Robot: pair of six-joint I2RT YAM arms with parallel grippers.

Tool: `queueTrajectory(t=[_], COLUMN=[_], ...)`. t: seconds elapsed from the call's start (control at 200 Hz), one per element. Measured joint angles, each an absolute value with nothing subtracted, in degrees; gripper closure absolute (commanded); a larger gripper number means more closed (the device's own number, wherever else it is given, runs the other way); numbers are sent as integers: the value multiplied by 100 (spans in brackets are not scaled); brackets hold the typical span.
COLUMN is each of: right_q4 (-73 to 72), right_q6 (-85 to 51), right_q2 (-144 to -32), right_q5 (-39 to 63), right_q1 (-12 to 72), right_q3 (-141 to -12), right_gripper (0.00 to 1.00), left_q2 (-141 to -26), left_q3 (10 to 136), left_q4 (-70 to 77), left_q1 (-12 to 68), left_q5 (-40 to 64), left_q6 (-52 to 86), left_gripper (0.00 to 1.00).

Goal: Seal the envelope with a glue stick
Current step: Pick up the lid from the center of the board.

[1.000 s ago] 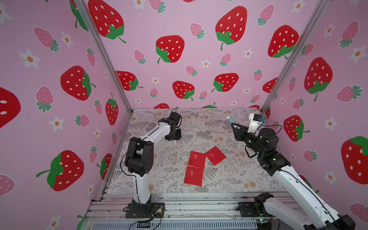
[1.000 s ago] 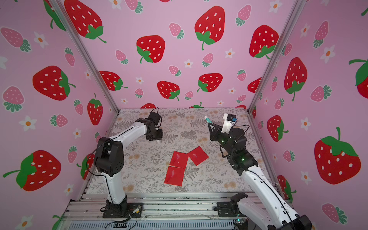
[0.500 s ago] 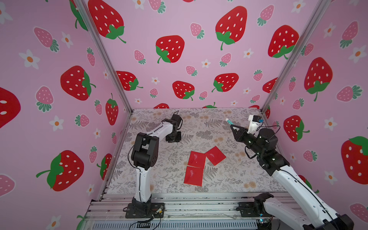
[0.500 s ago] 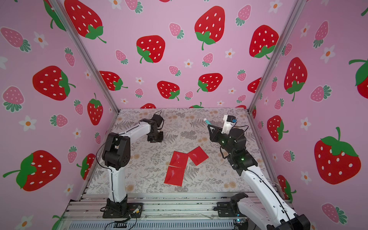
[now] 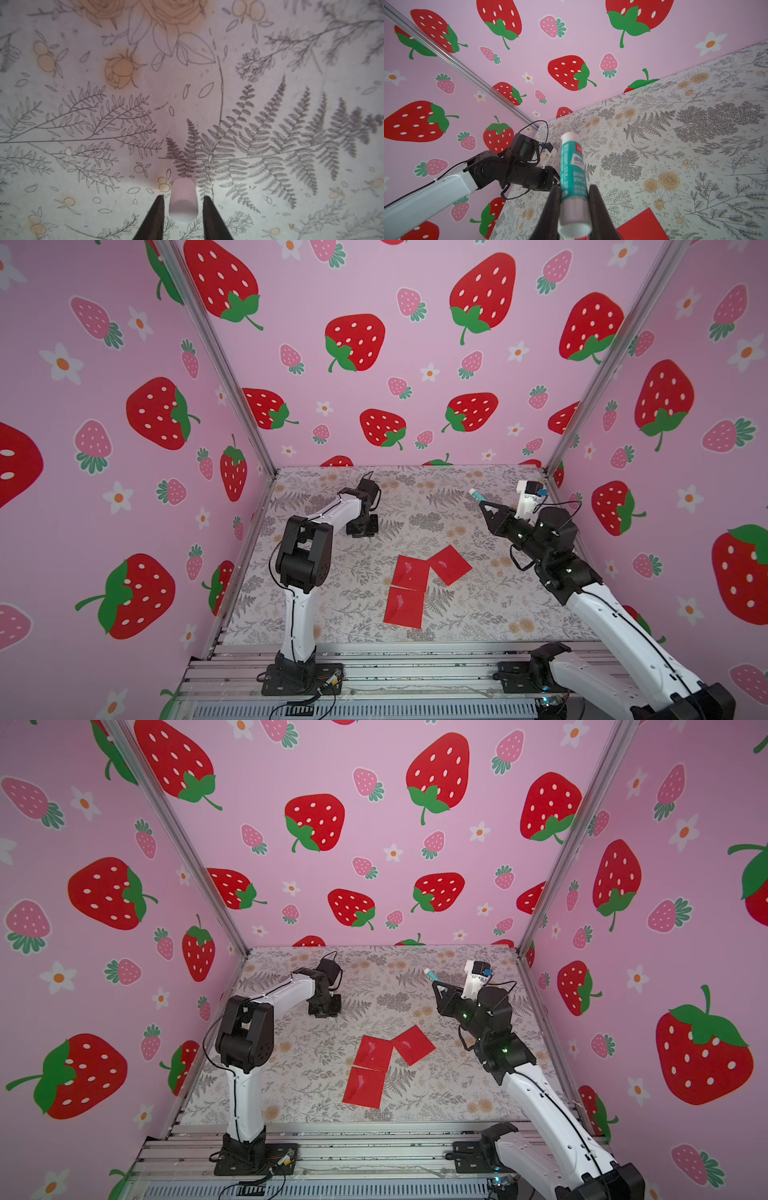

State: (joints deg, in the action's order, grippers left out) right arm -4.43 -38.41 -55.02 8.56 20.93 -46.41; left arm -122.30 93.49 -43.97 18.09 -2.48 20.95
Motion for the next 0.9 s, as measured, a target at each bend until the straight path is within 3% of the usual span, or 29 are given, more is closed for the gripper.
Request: queueTrajectory(t=[0.275,0.54,0.9], right_q4=[-443,-440,-440], right_q6=[-3881,-3887,-3938], right_q2=[-5524,-5561,-5561], right_q5=[906,969,1009], right_q1=[2056,2045,2008], right_q3=[-4641,-4641,-4641], right_gripper=[97,97,97], left_q2=[-12232,-12237,-12468], left_q3=[9450,9491,9596], left_q4=[-4401,-4423,-4506], left_q1=[1809,1802,1800], left_q5=[-237,-237,-233], left_q6=[2078,2064,2049], left_gripper=[77,71,76])
